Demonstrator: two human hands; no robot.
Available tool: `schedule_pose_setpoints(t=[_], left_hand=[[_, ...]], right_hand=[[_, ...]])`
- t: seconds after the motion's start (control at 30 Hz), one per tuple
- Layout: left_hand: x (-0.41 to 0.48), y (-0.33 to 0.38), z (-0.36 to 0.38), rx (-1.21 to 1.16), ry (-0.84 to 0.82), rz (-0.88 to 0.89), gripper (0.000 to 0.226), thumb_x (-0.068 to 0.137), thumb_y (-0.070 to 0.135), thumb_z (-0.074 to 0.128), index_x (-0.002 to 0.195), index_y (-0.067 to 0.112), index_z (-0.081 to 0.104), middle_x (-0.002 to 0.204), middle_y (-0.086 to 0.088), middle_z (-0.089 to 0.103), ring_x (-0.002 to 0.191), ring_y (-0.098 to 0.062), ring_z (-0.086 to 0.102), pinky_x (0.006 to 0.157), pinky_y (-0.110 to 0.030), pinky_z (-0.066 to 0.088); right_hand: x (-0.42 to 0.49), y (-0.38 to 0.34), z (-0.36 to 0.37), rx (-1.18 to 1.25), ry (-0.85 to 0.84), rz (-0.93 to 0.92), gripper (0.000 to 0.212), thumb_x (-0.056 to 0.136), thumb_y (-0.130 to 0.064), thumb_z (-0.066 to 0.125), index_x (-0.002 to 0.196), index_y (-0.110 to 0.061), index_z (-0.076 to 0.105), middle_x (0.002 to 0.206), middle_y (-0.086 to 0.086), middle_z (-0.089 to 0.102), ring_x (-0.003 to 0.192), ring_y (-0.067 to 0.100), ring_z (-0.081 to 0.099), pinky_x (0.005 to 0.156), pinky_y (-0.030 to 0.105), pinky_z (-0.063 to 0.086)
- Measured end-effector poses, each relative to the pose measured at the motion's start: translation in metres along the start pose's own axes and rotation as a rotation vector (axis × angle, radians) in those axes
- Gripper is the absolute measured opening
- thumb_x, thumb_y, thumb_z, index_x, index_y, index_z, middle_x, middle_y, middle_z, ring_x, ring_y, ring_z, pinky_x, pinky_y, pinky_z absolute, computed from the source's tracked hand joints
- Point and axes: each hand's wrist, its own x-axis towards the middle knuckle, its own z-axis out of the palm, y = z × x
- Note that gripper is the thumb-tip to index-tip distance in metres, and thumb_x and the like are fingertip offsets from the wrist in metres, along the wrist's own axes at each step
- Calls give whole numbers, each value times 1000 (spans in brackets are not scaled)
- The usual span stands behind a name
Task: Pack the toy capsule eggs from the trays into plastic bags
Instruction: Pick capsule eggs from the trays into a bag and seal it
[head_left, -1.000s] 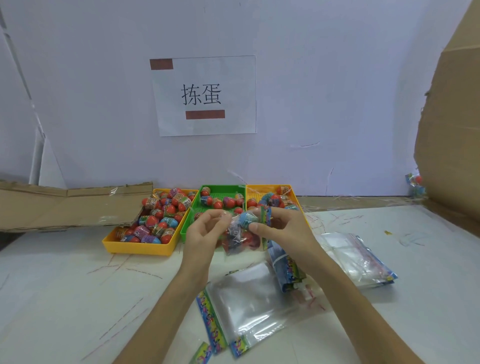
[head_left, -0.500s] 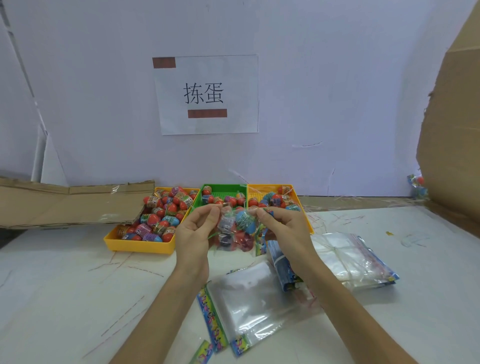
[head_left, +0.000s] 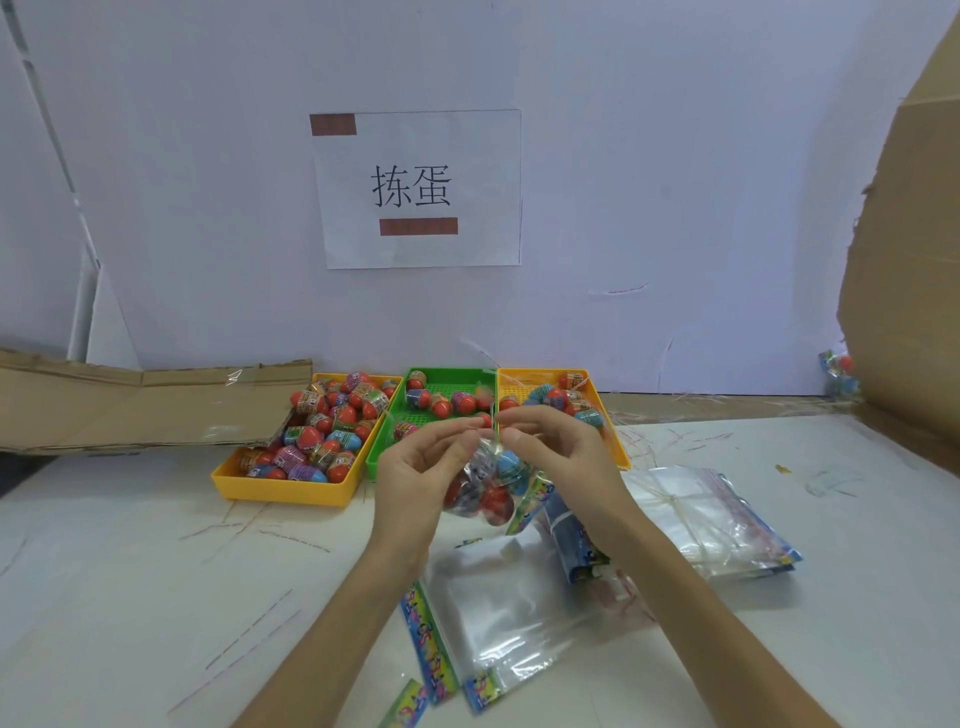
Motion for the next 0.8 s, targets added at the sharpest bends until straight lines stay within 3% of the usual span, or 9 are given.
schedule_pose_setpoints(t=[0.07, 0.2, 0.27, 0.37, 0.5, 0.57, 0.67, 0.8], left_hand=[[-1, -1, 0, 35, -29, -22, 19, 79, 33, 74, 97, 34, 81, 103, 4, 79, 102, -10, 73, 87, -26, 59], [-2, -3, 3, -1, -137, -191, 55, 77, 53, 74, 122, 23, 71, 118, 2, 75, 116, -15, 69, 102, -41, 54], [-4, -5, 5, -4, -212, -253, 54, 79, 52, 76, 123, 20, 71, 116, -4, 76, 113, -21, 70, 98, -39, 55], [-6, -8, 8, 34, -213, -294, 44, 77, 40, 78, 108, 9, 75, 98, -20, 75, 92, -27, 71, 81, -34, 55], [-6, -9, 8, 84, -127, -273, 42, 78, 39, 79, 88, 0, 69, 72, -14, 64, 68, -22, 62, 63, -32, 52], [-6, -8, 8, 80, -118, -259, 36, 78, 37, 80, 91, 3, 72, 78, -22, 68, 71, -30, 66, 65, -37, 55], [-5, -6, 8, 45, -109, -261, 33, 75, 34, 80, 101, 13, 78, 96, -25, 74, 90, -41, 72, 81, -49, 59], [-6, -2, 7, -51, -148, -306, 31, 73, 24, 81, 105, 23, 80, 99, -16, 78, 90, -31, 76, 68, -31, 60]], right_hand=[[-1, 2, 2, -58, 22, -34, 8, 89, -17, 76, 88, -26, 77, 83, -9, 74, 78, 5, 67, 74, 19, 53], [0, 2, 0, -66, 78, -42, 22, 88, -14, 77, 74, -31, 73, 73, -9, 70, 70, 3, 63, 68, 16, 50], [-1, 3, 0, -71, 79, -40, 22, 88, -15, 76, 74, -31, 73, 74, -8, 71, 72, 4, 64, 68, 16, 50], [-1, 3, 1, -87, 67, -36, 18, 89, -13, 74, 77, -27, 73, 75, -8, 71, 73, 4, 63, 68, 16, 50], [-2, 4, 3, -147, 107, -62, 18, 89, -15, 74, 77, -28, 71, 79, -10, 71, 80, 5, 64, 72, 14, 48], [-2, 5, 4, -157, 120, -76, 18, 89, -15, 74, 77, -28, 71, 80, -12, 70, 81, 5, 63, 73, 12, 46], [-2, 5, 5, -149, 125, -76, 17, 89, -16, 74, 77, -28, 72, 82, -11, 69, 85, 8, 63, 76, 13, 46], [-2, 5, 6, -142, 145, -62, 15, 89, -16, 74, 78, -26, 73, 80, -11, 69, 80, 7, 63, 74, 19, 51]])
